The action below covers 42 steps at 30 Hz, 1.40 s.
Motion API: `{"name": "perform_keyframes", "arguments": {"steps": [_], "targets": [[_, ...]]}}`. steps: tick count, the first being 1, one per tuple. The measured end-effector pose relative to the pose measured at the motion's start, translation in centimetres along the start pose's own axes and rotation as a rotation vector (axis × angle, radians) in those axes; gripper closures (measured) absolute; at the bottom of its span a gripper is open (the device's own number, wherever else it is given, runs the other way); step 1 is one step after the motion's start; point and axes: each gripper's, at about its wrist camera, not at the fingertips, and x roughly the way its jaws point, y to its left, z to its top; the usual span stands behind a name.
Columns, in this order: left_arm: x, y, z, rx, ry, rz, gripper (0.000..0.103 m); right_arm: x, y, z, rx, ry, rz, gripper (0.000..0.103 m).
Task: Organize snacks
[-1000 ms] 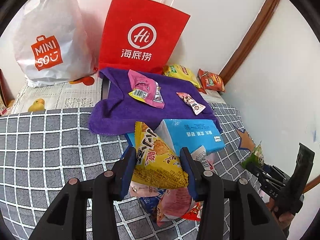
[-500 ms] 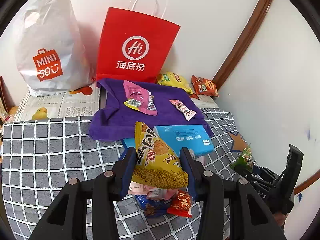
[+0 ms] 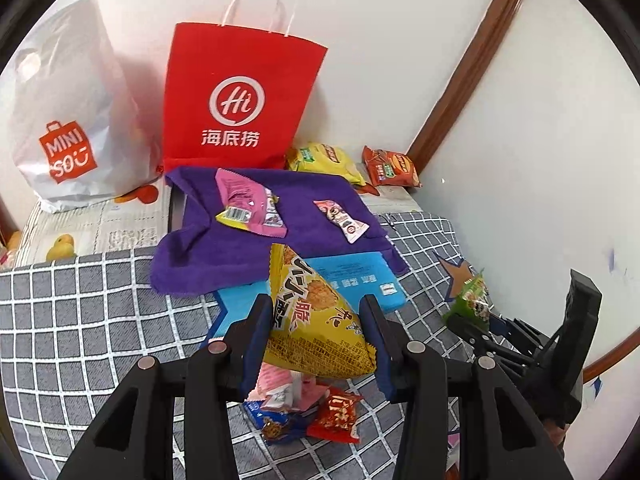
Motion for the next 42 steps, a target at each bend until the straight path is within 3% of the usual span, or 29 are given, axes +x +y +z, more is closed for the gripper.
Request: {"name": "perform_keyframes", "arguments": {"steps": [10,23,42], "targets": [[0.3,-1.4,2.4,0.035,-0.008,-0.006,0.06,0.9,1.1,3.4,-0.015,-0.035,0.012,0.057],[1.2,-0.6,5.4,0.025,-0.027,0.002,0.06,2.9,1.4,7.1,-0.02,-0.039,0.008,0.057],[6.2,0.8,11.0,0.021,-0.015,0.02,0.06,7.5,1.9,13.5,-0.04,-0.084,0.025,0.057]]}}
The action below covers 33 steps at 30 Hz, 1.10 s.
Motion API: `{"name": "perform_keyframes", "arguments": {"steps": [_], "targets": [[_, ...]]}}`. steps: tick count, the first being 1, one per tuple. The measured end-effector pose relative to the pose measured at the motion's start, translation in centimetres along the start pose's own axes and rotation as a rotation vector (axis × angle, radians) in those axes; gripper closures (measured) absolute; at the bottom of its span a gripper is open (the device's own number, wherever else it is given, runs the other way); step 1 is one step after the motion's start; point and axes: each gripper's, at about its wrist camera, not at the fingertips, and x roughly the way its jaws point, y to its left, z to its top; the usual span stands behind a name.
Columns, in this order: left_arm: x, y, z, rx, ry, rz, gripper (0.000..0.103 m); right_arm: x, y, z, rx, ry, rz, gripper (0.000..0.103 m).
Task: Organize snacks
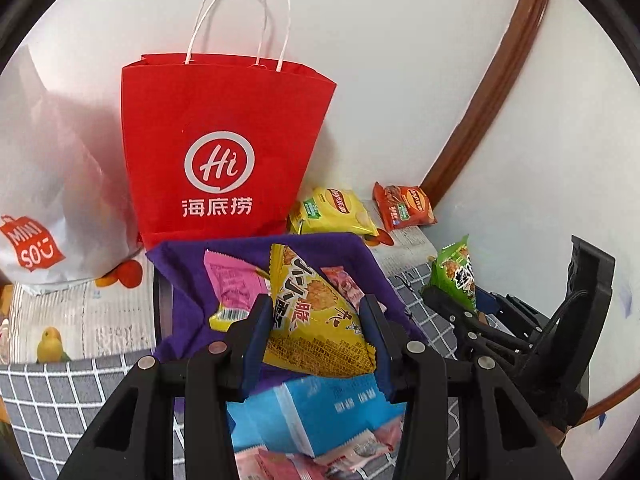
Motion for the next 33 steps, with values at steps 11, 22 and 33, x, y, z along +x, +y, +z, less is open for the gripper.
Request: {"name": "perform_keyframes", "arguments": {"steps": [11,22,33], "targets": [[2.3,2.0,2.7,-0.012,-0.011,0.038,0.06,2.9,0.6,4.2,-0.021,-0.017,0.019,0.057],[5.5,4.7,3.5,-0.042,0.021,0.052,0.06,6.7,1.1,5.1,-0.057,0.012,0.043,0.057],[9.1,7.1,3.1,-0.081,0.095,0.07,0.06,10.8,0.6,4.4,-0.1,0.131,0.068,0.057]]}}
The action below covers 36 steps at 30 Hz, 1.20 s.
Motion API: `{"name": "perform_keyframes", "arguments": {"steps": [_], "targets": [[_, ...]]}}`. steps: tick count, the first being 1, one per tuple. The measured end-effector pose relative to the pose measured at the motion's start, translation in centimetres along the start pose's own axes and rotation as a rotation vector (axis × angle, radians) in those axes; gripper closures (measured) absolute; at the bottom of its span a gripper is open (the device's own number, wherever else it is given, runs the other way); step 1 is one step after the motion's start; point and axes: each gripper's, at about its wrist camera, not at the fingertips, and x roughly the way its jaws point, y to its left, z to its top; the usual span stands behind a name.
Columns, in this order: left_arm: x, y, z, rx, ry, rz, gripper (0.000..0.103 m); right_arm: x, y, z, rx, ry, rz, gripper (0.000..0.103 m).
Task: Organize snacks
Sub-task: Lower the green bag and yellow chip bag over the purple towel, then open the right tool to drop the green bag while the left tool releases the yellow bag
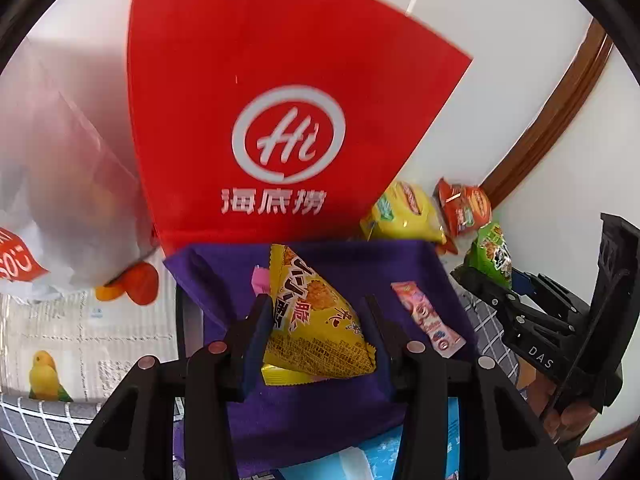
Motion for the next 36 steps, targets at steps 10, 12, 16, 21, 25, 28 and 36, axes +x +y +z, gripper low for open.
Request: {"name": "perform_keyframes", "arguments": {"steps": [10,12,16,21,25,28,36], "targets": [[3.1,0.2,-0.9,0.015,0.124,0.034,0.06,3.3,-0.4,-1.2,-0.014,0.129,-0.001,0.057],[3.5,-0.1,-1.1,0.026,0.139,0.03,0.06,4.0,-0.5,-1.4,-0.012,0.149,-0.003,0.057],[4.5,-0.7,-1.6,0.039,0.169,0.022,0.06,5.2,-0.4,-1.8,0.0,0.19,0.014,0.057],[4.9,-0.7,-1.6,0.037,0.184,0.015,0.06,6.3,-0.3,-2.2,-0.001,0.232,0.004,0.057],[4.9,-0.3,-1.6,0.028,0.191,0.005,0.06,6.9,-0.1,-2.5,-0.001,0.258,0.006,0.057],[4.9,-0.2,-1.6,0.026,0.197,0.001,0.06,7.1,0.1,-2.6,-0.009,0.262,-0.008,0.057],[5.0,-0.7,-1.6,0.044,0.207,0.011,0.058,5.6,0.2,-1.8,0.0,0.211,-0.002,0.043]]}}
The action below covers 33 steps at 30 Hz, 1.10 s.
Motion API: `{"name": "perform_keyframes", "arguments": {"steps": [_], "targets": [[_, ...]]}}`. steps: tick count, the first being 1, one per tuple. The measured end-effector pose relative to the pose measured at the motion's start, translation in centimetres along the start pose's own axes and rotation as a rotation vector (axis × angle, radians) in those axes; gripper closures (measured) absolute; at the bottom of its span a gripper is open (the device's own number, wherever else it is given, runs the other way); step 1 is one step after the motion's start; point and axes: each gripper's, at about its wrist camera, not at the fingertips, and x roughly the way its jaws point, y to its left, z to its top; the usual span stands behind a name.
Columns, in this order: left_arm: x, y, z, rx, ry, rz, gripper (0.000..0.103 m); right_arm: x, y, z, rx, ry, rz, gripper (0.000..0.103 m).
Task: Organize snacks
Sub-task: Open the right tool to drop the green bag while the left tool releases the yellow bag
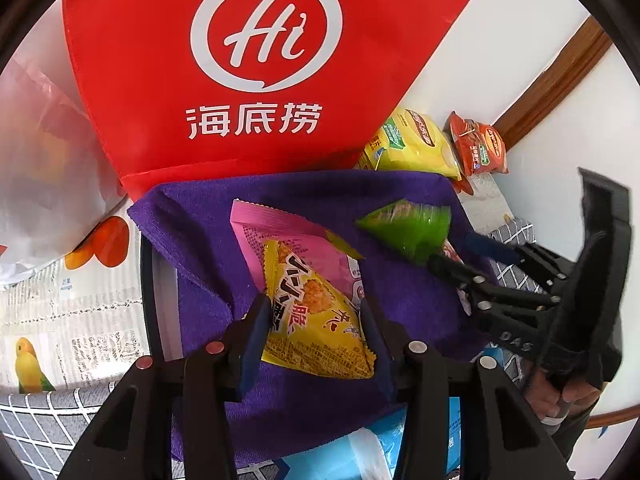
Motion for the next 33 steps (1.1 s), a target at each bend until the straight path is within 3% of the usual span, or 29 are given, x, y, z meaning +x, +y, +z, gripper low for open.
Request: {"name": "perform_keyframes", "arguments": {"steps": [4,6,11,15,18,20,25,33], "targets": [[-0.6,-0.7,0.0,0.018,-0.012,0.0,0.054,-2.0,-0.5,0.4,0.039,-0.047,0.013,0.038],[-1.3,-1.1,-0.1,0.029,-0.026,-0.009,0.044,-3.3,-0.6,0.4,0.06,-0.079,0.004,0.037],[-4.1,-2.2,-0.5,0.053,-0.092,-0.044,0.037,-6.8,-0.7,-0.9,0.095,-0.132,-0.026,0.035],[-6.0,-3.3,-1.2,0.068,-0.124,-0.083,0.037,-9.6,-1.1,-2.7,0.138,-0.189,-0.038,0.035],[-7.7,-4.6,-2.0,0.103,-0.171,-0.072,0.037,-11.7,-1.3,-4.3,0.161,-0.211,-0.024,0.035],[-9.0,-5.5,-2.5,0.119,-0.223,-0.095,0.037,-13.2,-1.3,-5.2,0.174,-0.241,-0.059,0.035],[-11.6,-6.5,-4.2,0.105,-0.294,-0.149,0.038,-16.0,-0.8,-7.5,0.13,-0.263,-0.059,0.035],[-14.4,-6.9,-8.1,0.102,-0.33,-0.172,0.038,-17.5,-1.0,-11.5,0.204,-0.259,0.024,0.032]]}}
